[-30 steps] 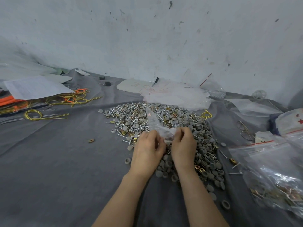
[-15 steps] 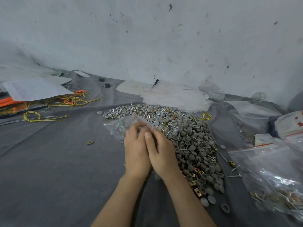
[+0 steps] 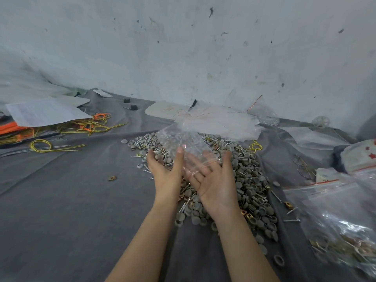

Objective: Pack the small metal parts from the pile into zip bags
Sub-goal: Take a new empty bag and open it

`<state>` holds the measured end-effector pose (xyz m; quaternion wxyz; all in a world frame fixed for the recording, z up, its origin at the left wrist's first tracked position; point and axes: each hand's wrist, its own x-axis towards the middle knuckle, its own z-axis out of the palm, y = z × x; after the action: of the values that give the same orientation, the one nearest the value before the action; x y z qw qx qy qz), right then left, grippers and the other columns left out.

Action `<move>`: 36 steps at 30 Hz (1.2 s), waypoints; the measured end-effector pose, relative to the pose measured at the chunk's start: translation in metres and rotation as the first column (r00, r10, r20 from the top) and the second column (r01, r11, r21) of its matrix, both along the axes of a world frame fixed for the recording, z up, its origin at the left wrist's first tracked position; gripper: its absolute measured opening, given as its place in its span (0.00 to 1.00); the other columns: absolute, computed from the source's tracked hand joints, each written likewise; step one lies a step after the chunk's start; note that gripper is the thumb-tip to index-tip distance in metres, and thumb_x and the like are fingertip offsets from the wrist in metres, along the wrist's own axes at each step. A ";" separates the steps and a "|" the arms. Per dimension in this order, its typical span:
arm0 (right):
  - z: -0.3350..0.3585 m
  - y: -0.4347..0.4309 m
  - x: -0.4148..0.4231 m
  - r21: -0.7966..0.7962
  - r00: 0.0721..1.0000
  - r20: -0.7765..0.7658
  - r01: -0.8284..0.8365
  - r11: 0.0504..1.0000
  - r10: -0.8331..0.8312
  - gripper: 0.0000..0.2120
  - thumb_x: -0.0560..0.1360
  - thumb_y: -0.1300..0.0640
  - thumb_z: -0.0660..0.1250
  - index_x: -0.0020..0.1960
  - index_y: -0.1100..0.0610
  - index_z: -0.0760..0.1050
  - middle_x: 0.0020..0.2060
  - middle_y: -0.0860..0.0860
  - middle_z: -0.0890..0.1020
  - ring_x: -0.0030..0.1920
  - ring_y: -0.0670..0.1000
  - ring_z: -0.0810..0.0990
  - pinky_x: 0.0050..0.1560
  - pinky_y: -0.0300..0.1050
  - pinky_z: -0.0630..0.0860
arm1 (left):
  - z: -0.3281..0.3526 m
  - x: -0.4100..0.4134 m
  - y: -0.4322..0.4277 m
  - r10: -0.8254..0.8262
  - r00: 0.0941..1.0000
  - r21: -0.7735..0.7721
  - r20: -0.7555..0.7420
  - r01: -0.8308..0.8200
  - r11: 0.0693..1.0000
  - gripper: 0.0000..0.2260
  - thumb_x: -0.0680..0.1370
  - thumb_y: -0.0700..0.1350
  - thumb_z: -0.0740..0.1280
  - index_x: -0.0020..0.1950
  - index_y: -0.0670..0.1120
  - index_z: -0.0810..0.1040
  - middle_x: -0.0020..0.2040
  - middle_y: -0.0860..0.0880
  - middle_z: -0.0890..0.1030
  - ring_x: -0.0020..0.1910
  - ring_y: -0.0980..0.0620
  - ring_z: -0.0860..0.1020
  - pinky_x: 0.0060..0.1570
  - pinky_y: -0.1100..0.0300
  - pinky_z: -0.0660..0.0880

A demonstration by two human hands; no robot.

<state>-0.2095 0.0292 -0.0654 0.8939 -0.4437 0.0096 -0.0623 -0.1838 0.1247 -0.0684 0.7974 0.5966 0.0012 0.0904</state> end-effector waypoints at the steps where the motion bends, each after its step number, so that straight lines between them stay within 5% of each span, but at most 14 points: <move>1: 0.002 0.002 -0.003 0.034 1.000 -0.003 -0.029 0.999 0.029 0.38 0.70 0.31 0.54 0.68 0.58 0.67 0.56 0.59 0.82 0.56 0.55 0.82 0.47 0.46 0.81 | 0.003 0.003 0.001 -0.097 0.993 -0.126 -0.065 0.088 0.988 0.50 0.64 0.64 0.69 0.78 0.49 0.48 0.76 0.47 0.59 0.72 0.50 0.64 0.71 0.45 0.63; 5: 0.006 0.003 -0.007 0.056 0.992 0.018 -0.124 0.991 0.123 0.44 0.68 0.24 0.52 0.67 0.59 0.70 0.58 0.55 0.81 0.64 0.55 0.77 0.56 0.45 0.78 | 0.014 0.004 -0.004 -0.472 0.878 -0.403 -0.083 0.403 0.821 0.35 0.69 0.58 0.69 0.69 0.37 0.71 0.60 0.41 0.80 0.58 0.45 0.80 0.58 0.51 0.76; 8: 0.011 0.000 -0.008 0.085 0.996 0.040 -0.082 0.993 0.078 0.47 0.62 0.21 0.56 0.65 0.56 0.69 0.66 0.54 0.73 0.72 0.54 0.66 0.70 0.48 0.64 | 0.016 -0.006 -0.016 -0.573 0.818 -0.439 -0.059 0.494 0.751 0.26 0.71 0.53 0.69 0.64 0.39 0.75 0.60 0.41 0.80 0.60 0.46 0.79 0.62 0.51 0.74; 12: 0.006 -0.012 -0.009 0.344 0.995 0.086 -0.086 0.935 0.060 0.43 0.69 0.29 0.58 0.71 0.58 0.65 0.66 0.62 0.74 0.67 0.59 0.73 0.66 0.55 0.66 | 0.006 -0.024 -0.036 -0.675 0.737 -0.488 -0.043 0.573 0.658 0.23 0.74 0.49 0.68 0.69 0.46 0.72 0.64 0.41 0.77 0.64 0.45 0.76 0.70 0.48 0.66; 16: 0.009 -0.012 -0.009 0.429 0.987 0.150 -0.113 0.896 0.053 0.42 0.67 0.30 0.60 0.73 0.54 0.64 0.69 0.64 0.69 0.70 0.63 0.67 0.72 0.57 0.60 | 0.008 -0.039 -0.045 -0.694 0.719 -0.480 0.038 0.622 0.619 0.22 0.72 0.55 0.67 0.66 0.56 0.72 0.65 0.47 0.78 0.64 0.47 0.76 0.70 0.49 0.65; 20: 0.011 -0.013 -0.010 0.421 0.986 0.166 -0.078 0.904 0.007 0.38 0.68 0.30 0.58 0.70 0.51 0.69 0.70 0.64 0.67 0.69 0.63 0.69 0.70 0.57 0.63 | 0.009 -0.045 -0.050 -0.679 0.734 -0.298 0.012 0.651 0.698 0.47 0.58 0.68 0.75 0.73 0.56 0.64 0.76 0.52 0.62 0.74 0.52 0.62 0.75 0.51 0.56; 24: 0.013 -0.012 -0.012 0.305 0.984 0.170 -0.112 0.946 0.062 0.40 0.71 0.32 0.58 0.72 0.60 0.64 0.65 0.63 0.74 0.66 0.59 0.74 0.62 0.51 0.72 | 0.004 -0.037 -0.049 -0.650 0.750 -0.556 0.125 0.595 0.580 0.29 0.72 0.47 0.71 0.72 0.55 0.67 0.67 0.46 0.75 0.64 0.47 0.76 0.70 0.46 0.64; 27: 0.008 -0.007 -0.008 0.091 0.981 0.114 -0.171 0.981 0.160 0.37 0.73 0.35 0.58 0.68 0.64 0.69 0.63 0.61 0.77 0.65 0.56 0.75 0.63 0.50 0.72 | 0.005 -0.026 -0.040 -0.465 0.885 -0.598 0.016 0.381 0.705 0.27 0.70 0.48 0.71 0.68 0.51 0.72 0.57 0.51 0.83 0.54 0.51 0.82 0.61 0.48 0.74; 30: 0.005 -0.001 -0.005 -0.075 0.977 0.062 -0.202 0.977 0.206 0.31 0.74 0.37 0.58 0.64 0.61 0.73 0.60 0.60 0.80 0.61 0.55 0.78 0.59 0.47 0.76 | 0.012 -0.015 -0.020 -0.322 0.945 -0.534 -0.057 0.243 0.810 0.26 0.68 0.52 0.72 0.63 0.42 0.75 0.56 0.44 0.81 0.52 0.48 0.82 0.56 0.52 0.78; 33: 0.006 -0.002 -0.003 -0.142 0.971 0.058 -0.224 0.964 0.234 0.28 0.72 0.36 0.58 0.64 0.53 0.71 0.57 0.57 0.82 0.59 0.54 0.80 0.54 0.43 0.79 | 0.020 -0.011 -0.003 -0.235 0.972 -0.320 -0.016 0.217 0.922 0.36 0.68 0.57 0.74 0.71 0.45 0.66 0.64 0.44 0.77 0.61 0.47 0.78 0.64 0.49 0.72; 36: 0.009 -0.011 -0.003 -0.229 0.987 0.046 -0.142 0.963 0.156 0.32 0.70 0.32 0.55 0.67 0.50 0.67 0.54 0.55 0.83 0.56 0.54 0.82 0.53 0.43 0.79 | 0.029 -0.017 0.018 0.016 0.996 0.108 0.090 -0.026 0.994 0.51 0.66 0.63 0.74 0.78 0.52 0.46 0.78 0.49 0.55 0.75 0.51 0.59 0.72 0.50 0.58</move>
<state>-0.2124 0.0178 -0.0560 0.8398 -0.5395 -0.0594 -0.0098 -0.2006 0.1427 -0.0394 0.7618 0.6347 -0.0329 0.1254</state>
